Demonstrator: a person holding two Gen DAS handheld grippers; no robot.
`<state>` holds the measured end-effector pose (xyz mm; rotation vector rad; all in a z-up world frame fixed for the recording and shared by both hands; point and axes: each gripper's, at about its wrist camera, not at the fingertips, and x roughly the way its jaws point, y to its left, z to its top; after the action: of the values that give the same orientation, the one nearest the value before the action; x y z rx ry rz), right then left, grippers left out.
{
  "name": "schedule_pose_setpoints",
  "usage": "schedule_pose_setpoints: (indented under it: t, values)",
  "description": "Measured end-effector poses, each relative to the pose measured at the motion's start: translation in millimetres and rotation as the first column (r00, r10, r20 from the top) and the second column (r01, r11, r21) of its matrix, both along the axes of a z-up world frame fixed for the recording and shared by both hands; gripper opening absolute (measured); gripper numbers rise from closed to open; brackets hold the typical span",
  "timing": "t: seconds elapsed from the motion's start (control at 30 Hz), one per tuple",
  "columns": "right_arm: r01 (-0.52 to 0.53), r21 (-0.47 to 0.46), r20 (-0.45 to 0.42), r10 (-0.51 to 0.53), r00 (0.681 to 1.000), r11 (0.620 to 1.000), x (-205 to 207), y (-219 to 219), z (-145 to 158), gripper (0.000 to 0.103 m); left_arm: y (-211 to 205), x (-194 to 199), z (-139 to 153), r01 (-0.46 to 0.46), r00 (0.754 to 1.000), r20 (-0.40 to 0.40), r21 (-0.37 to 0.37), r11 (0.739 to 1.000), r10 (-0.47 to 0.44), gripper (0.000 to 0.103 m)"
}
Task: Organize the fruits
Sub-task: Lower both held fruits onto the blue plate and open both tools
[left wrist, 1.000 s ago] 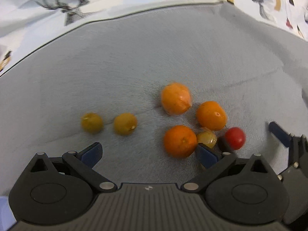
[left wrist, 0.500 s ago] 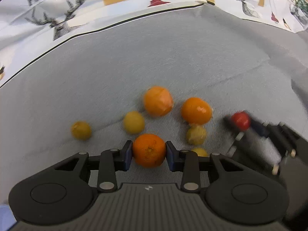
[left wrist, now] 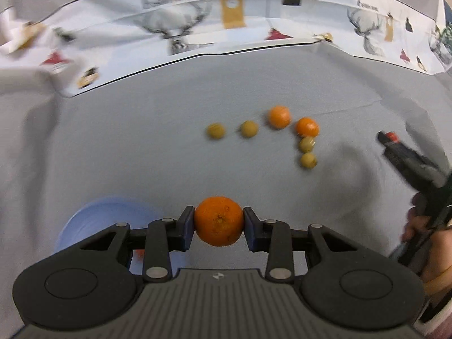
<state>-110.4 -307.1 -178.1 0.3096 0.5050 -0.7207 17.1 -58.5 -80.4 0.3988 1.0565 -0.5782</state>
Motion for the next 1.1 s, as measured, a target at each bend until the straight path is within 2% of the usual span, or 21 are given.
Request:
schedule_pose_setpoints:
  t: [0.1,0.27,0.43,0.57,0.83,1.1]
  values:
    - [-0.051,0.001,0.062,0.051,0.997,0.999,-26,28,34,0.029,38,-18,14,-0.039,0.999,-0.005,-0.001,0.999,0.039,0.04]
    - [-0.228,0.03,0.121,0.223,0.967,0.973,-69,94,81,0.03,99,-52,29,-0.091,0.996,-0.007,-0.025,0.996,0.091,0.04]
    - [-0.427,0.117,0.157,0.407,0.9,0.897,-97,163,112,0.03,145,-82,40,-0.128,0.991,0.025,-0.08,0.988,0.131,0.04]
    - [-0.544,0.113,0.14,0.529,0.837,0.831,-107,210,129,0.03,170,-104,44,-0.123,0.99,0.049,-0.114,0.986,0.129,0.04]
    - [-0.622,0.015,0.062,0.62,0.782,0.783,-123,275,148,0.03,205,-130,51,-0.133,0.983,0.103,-0.179,0.975,0.153,0.04]
    - [-0.637,-0.032,0.024,0.638,0.77,0.77,-128,298,154,0.03,218,-142,59,-0.12,0.981,0.123,-0.229,0.966,0.151,0.04]
